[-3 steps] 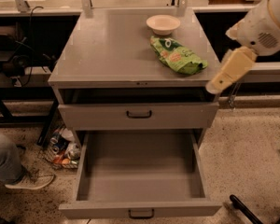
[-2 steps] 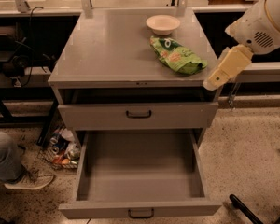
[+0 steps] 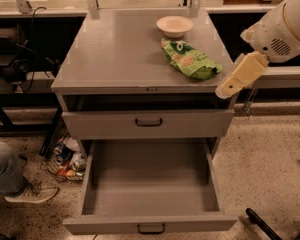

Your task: Place green rice chip bag into middle drawer

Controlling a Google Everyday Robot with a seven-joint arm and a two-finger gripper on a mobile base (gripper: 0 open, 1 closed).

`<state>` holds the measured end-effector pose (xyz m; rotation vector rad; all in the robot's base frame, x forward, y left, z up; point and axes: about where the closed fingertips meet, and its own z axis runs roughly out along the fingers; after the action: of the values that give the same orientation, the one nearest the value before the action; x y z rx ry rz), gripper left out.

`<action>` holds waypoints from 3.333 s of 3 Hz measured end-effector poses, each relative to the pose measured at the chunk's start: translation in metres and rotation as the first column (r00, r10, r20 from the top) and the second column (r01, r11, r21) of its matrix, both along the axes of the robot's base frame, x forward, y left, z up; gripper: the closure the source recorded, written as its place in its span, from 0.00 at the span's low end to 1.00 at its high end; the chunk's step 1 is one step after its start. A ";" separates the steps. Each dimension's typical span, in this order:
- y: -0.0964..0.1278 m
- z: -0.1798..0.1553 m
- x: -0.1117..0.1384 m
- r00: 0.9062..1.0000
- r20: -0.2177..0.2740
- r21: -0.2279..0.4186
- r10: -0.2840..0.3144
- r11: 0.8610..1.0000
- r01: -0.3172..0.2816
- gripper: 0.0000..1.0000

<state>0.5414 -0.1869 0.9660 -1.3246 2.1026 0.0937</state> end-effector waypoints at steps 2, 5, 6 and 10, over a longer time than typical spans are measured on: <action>0.021 -0.017 0.110 0.987 0.117 0.283 -0.107 0.956 0.070 0.00; 0.054 -0.074 0.202 0.941 0.080 0.342 -0.329 0.896 0.284 0.00; 0.049 -0.097 0.207 0.924 0.043 0.331 -0.380 0.878 0.346 0.00; 0.028 -0.078 0.151 0.940 0.060 0.356 -0.336 0.887 0.294 0.85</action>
Offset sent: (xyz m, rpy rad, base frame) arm 0.1982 0.0357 -0.0217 0.4729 -0.2358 -0.1719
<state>0.6920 -0.1592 0.8880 -0.7538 2.0552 0.2251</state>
